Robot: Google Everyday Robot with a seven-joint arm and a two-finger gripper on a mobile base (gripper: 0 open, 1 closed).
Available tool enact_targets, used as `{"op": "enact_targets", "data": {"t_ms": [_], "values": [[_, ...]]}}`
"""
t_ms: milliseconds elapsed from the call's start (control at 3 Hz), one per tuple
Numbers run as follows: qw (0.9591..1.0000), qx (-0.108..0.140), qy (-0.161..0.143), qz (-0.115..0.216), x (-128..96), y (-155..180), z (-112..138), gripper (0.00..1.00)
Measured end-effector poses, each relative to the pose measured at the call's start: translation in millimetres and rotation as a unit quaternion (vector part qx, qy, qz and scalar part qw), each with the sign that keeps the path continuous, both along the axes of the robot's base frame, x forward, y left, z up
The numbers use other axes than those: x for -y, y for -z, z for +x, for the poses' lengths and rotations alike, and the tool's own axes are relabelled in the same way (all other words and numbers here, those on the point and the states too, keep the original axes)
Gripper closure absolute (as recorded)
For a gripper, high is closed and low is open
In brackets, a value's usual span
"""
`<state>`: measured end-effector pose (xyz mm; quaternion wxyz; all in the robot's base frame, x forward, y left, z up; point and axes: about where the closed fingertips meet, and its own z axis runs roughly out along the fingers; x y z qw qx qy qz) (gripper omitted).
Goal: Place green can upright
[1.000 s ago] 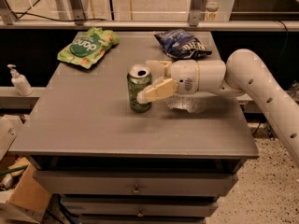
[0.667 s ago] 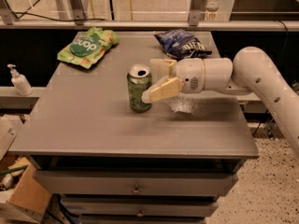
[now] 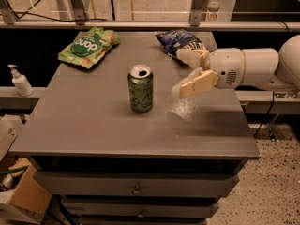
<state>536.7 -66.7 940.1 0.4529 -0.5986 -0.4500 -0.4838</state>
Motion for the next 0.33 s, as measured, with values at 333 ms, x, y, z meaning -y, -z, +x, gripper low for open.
{"op": "enact_targets", "data": {"t_ms": [333], "values": [[1.0,0.0,0.0,0.0,0.0,0.0,0.0,0.0]]}}
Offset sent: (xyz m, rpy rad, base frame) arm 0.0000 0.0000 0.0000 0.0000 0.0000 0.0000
